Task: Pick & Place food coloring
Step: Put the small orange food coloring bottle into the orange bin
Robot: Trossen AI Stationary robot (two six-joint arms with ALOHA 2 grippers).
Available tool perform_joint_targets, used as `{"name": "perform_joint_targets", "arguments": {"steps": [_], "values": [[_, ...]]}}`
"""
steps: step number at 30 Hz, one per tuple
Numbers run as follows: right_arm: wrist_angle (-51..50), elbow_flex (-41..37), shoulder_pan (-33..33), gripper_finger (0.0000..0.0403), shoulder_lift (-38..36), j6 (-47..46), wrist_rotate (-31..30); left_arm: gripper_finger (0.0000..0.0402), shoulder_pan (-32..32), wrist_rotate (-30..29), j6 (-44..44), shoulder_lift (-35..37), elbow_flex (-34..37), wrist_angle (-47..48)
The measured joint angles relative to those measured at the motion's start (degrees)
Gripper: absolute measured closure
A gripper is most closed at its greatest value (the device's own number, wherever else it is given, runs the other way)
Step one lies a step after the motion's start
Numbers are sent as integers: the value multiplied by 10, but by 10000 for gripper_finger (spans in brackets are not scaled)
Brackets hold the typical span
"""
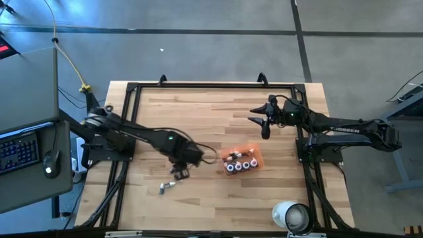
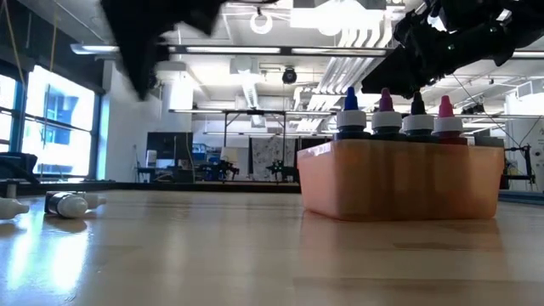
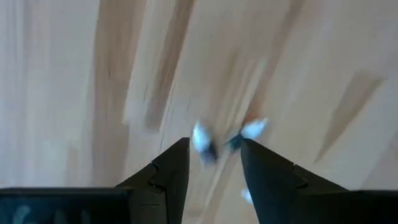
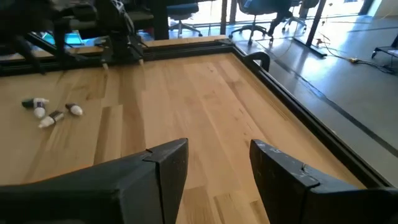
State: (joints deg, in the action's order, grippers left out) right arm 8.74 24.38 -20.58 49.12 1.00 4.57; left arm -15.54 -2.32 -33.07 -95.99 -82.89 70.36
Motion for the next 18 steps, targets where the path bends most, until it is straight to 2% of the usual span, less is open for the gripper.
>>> {"name": "perform_joint_targets", "arguments": {"steps": [5, 11, 18], "values": [[1, 0, 0, 236, 0, 0, 5, 260, -29, 17, -135, 86, 141, -96], [-2, 0, 0, 236, 0, 4, 1, 260, -67, 4, -193, 124, 246, -265], [0, 0, 0, 236, 1, 5, 0, 260, -83, 0, -261, 114, 301, -259]]}}
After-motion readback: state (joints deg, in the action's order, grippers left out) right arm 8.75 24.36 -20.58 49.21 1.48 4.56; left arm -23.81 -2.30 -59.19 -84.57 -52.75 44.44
